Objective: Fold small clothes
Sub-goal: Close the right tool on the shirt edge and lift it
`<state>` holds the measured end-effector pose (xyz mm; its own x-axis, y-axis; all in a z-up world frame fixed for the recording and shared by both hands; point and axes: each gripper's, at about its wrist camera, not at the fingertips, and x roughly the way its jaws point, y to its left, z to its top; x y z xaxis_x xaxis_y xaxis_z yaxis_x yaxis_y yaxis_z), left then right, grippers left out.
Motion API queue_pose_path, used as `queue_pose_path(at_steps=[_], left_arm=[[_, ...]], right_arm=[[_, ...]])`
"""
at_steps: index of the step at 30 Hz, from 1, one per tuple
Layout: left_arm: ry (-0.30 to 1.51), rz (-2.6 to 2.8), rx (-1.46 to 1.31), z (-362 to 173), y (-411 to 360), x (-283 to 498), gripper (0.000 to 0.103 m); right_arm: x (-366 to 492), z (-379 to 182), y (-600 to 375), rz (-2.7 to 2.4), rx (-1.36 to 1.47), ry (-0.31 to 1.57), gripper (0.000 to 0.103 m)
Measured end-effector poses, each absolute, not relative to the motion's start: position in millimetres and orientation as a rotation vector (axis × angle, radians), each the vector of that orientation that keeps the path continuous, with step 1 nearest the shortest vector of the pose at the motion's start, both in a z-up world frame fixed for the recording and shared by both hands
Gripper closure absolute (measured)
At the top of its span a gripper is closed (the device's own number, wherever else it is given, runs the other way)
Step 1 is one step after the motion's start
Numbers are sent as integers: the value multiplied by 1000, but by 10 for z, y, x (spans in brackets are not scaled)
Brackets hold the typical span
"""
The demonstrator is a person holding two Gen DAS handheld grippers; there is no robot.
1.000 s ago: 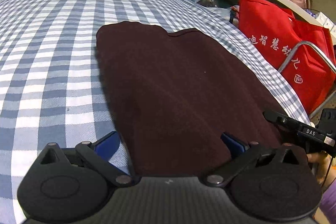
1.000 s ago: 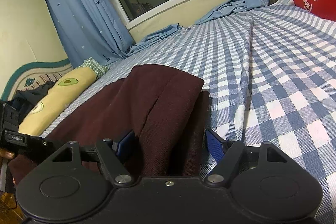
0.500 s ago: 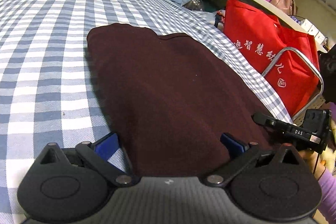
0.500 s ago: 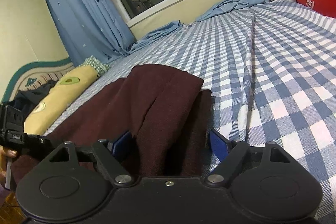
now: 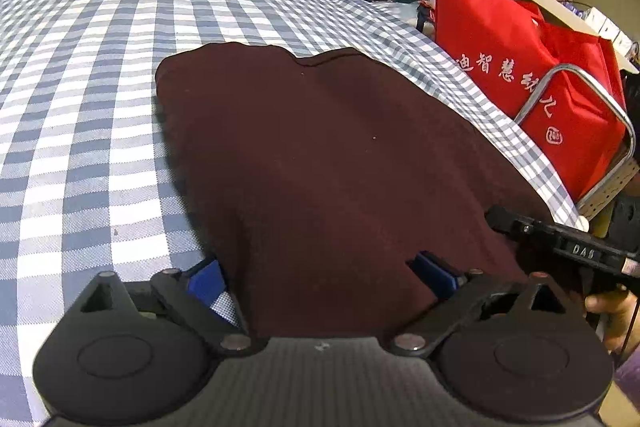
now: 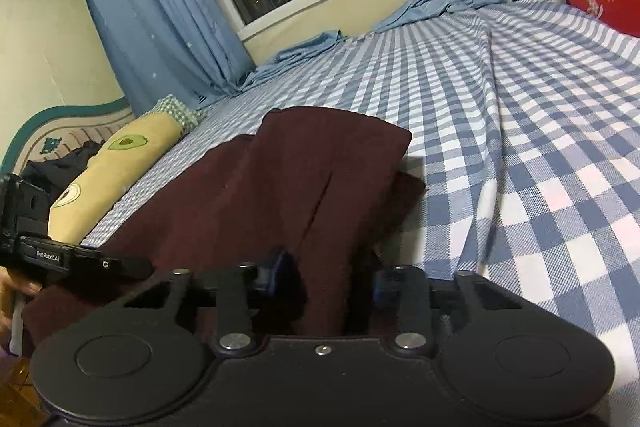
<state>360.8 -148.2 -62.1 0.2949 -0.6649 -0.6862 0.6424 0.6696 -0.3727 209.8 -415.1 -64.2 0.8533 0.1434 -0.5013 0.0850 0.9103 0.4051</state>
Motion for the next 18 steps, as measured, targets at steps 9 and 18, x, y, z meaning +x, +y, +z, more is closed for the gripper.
queue_pose_path(at_steps=[9, 18], left_arm=[[904, -824, -34, -579, -1451, 3529, 21], [964, -839, -146, -582, -1183, 3628, 1]], right_arm=[[2036, -402, -3679, -51, 154, 501, 82], [2069, -497, -3805, -62, 268, 521, 79]])
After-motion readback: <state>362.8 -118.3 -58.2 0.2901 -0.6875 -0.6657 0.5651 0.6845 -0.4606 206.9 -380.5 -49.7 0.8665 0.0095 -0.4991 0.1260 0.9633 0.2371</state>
